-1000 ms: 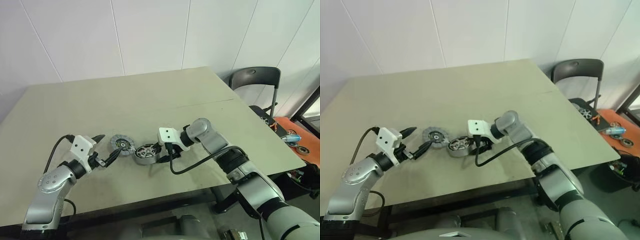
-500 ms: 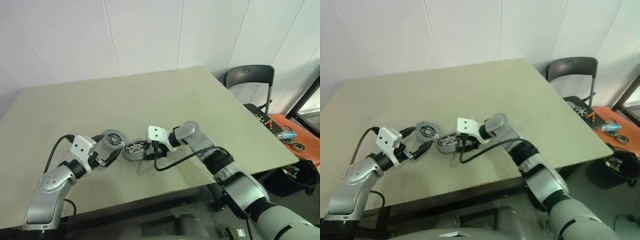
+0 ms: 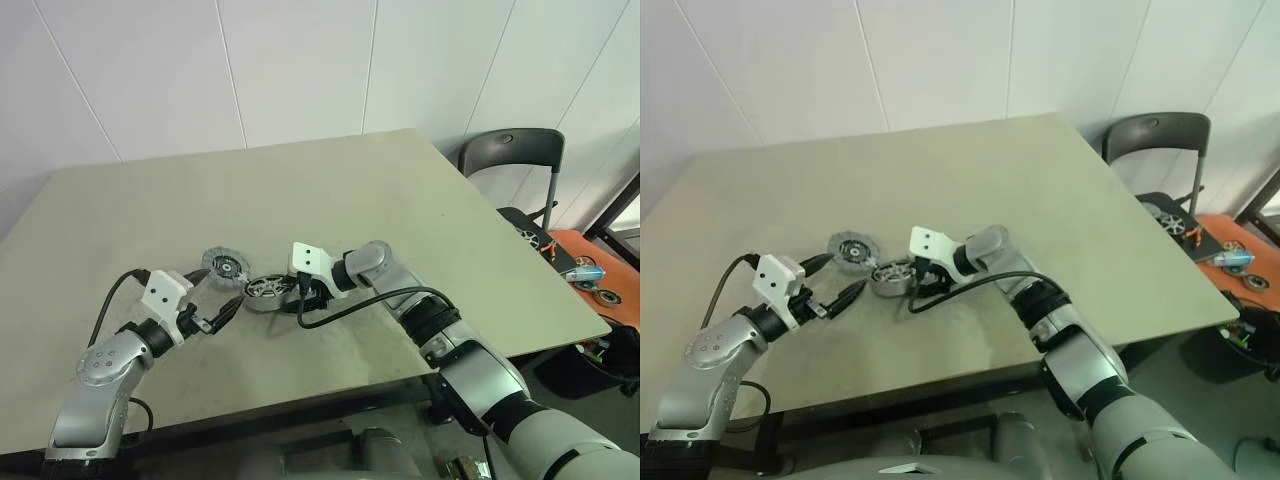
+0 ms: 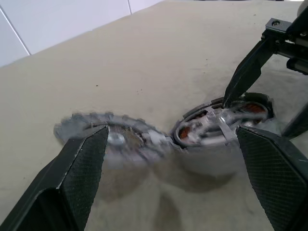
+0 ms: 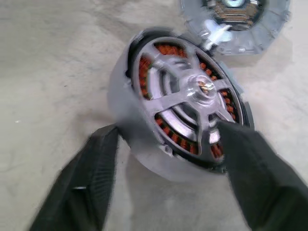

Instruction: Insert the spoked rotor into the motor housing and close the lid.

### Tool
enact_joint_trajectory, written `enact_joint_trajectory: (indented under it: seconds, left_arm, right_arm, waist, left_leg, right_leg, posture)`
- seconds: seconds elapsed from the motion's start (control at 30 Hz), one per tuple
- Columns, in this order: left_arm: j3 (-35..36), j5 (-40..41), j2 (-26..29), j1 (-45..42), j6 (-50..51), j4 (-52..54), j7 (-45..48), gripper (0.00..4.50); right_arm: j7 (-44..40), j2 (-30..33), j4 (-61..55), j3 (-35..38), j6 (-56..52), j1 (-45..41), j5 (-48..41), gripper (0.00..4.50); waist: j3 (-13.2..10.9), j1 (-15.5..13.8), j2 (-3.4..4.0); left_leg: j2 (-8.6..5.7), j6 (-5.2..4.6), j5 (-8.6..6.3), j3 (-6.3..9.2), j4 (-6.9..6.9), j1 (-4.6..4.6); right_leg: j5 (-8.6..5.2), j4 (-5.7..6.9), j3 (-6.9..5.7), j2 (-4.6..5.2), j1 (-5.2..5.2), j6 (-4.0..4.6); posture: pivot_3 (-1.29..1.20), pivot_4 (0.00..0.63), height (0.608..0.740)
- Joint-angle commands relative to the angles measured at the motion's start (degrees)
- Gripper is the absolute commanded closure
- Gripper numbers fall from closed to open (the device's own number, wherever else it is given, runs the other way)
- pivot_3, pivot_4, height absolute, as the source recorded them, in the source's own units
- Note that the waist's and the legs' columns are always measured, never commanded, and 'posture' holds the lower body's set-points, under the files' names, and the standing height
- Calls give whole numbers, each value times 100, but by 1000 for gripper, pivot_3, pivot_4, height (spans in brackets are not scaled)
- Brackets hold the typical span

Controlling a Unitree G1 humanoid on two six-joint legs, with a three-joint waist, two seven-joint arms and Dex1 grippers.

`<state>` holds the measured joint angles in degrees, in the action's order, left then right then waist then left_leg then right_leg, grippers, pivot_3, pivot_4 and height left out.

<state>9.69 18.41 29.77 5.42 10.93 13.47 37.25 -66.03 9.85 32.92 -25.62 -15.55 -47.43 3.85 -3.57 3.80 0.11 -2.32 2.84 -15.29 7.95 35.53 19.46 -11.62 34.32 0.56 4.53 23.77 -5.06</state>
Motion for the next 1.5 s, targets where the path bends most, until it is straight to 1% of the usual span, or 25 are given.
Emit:
enact_joint_trajectory:
  seconds: [0.03, 0.13, 0.23, 0.37, 0.43, 0.53, 0.63, 0.67, 0.73, 0.8, 0.97, 1.07, 1.2, 1.37, 1.4, 1.47, 1.5]
  left_arm:
    - [-50, 20, -1, -150, 14, 215, -20, 0]
    - [-59, 27, -6, -173, 49, 253, -35, 0]
    - [-51, 33, 6, -165, 62, 262, -30, 0]
    - [-31, 60, 46, -221, 116, 277, -5, 0]
    - [-34, 68, 75, -285, 137, 269, 19, 0]
    - [-37, 84, 105, -331, 151, 259, 52, 0]
    - [4, 112, 158, -336, 164, 257, 94, 0]
    - [26, 121, 166, -341, 165, 260, 90, 0]
    - [57, 129, 152, -305, 164, 303, 55, 0]
    - [64, 132, 135, -255, 155, 335, 36, 0]
    - [88, 176, 90, -114, 150, 410, 3, 0]
    - [149, 220, 115, -106, 187, 467, -2, 0]
    - [218, 234, 136, -53, 184, 488, -2, 0]
    - [257, 242, 149, -16, 158, 483, -5, 0]
    - [256, 242, 151, -20, 154, 475, -7, 0]
    - [253, 244, 157, -31, 154, 473, -14, 0]
    - [250, 243, 158, -38, 151, 467, -15, 0]
  right_arm:
    - [39, -68, -323, 368, -393, -147, -328, 39]
    - [153, -104, -232, 626, -664, -319, -521, 39]
    - [101, -62, -169, 746, -726, -425, -629, 39]
    - [-126, -91, -429, 1265, -987, -529, -1274, 39]
    - [-90, -108, -488, 1503, -1086, -593, -1513, 39]
    - [135, -44, -300, 1561, -954, -673, -1456, 39]
    - [209, 16, -218, 1462, -929, -648, -1368, 39]
    - [-1, 81, -329, 1312, -1048, -572, -1375, 39]
    - [-535, 428, -566, 566, -858, -247, -946, 39]
    - [-624, 594, -613, 167, -623, -95, -633, 39]
    - [-570, 415, -932, -105, -582, 33, -552, 39]
    - [-378, 366, -797, -372, -180, 81, -187, 39]
    - [-194, 264, -636, -501, 149, 106, 27, 39]
    - [-157, 289, -492, -618, 371, 75, 266, 39]
    - [-119, 295, -436, -637, 430, 63, 335, 409]
    - [-61, 335, -317, -690, 630, 35, 488, 930]
    - [-39, 343, -273, -695, 704, 28, 534, 1279]
  waist:
    - [0, -7, -1]
    - [-1, -6, -1]
    - [-1, -2, -1]
    - [-1, -3, -2]
    - [-1, -4, -2]
    - [-1, -2, -2]
    - [-1, 1, -2]
    - [-1, 0, -2]
    - [0, -1, -3]
    - [2, -18, -7]
    - [-1, 17, -6]
    - [0, 5, -7]
    - [1, -6, -8]
    - [1, -11, -9]
    - [1, -11, -8]
    - [1, -10, -8]
    - [2, -9, -9]
  left_leg:
    - [0, 1, -1, -1, -3, 0]
    - [-2, 2, -1, -8, -13, -2]
    - [-2, 2, -1, -11, -19, -2]
    - [-2, 2, -1, -11, -25, -2]
    - [-2, 2, -1, -11, -26, -1]
    - [-2, 2, -1, -13, -26, -2]
    - [-2, 2, -1, -13, -26, -3]
    - [-2, 2, -1, -14, -26, -3]
    - [-2, 2, -1, -15, -26, -2]
    - [-2, 2, -1, -17, -27, -2]
    - [-3, 2, -1, -37, -26, -3]
    - [1, 2, -1, -34, -26, -8]
    - [0, 2, -1, -34, -24, -6]
    - [-2, 3, 0, -36, -25, -5]
    - [-2, 3, 0, -36, -25, -6]
    - [-2, 3, 0, -36, -25, -8]
    - [-2, 3, 0, -36, -24, -10]
  right_leg:
    - [0, -2, 1, 0, 0, 0]
    - [1, -7, 9, 1, 3, 0]
    - [1, -6, 11, 0, 8, 0]
    - [1, -7, 11, 0, 10, -1]
    - [1, -9, 12, 0, 10, -1]
    - [2, -8, 13, 0, 11, -3]
    - [1, -7, 13, 0, 11, -1]
    - [1, -7, 13, 0, 11, 0]
    - [1, -8, 15, 0, 11, -1]
    - [1, -12, 15, 1, 8, -3]
    - [3, -4, 36, 0, 21, -5]
    - [5, 3, 35, -6, 21, -9]
    - [4, 1, 35, -5, 20, -6]
    - [11, -3, 37, -3, 20, -16]
    - [11, -2, 37, -3, 20, -16]
    - [10, 0, 37, -3, 19, -15]
    - [8, 1, 37, -4, 17, -11]
  posture:
    - [0, 0, 740]
    - [0, 0, 740]
    - [0, 0, 740]
    - [0, 0, 740]
    - [0, 0, 740]
    - [0, 0, 740]
    - [0, 0, 740]
    - [0, 0, 740]
    - [0, 0, 740]
    - [0, 0, 740]
    - [0, 0, 740]
    - [0, 0, 740]
    - [0, 0, 740]
    - [0, 0, 740]
    - [0, 0, 740]
    - [0, 0, 740]
    - [0, 0, 740]
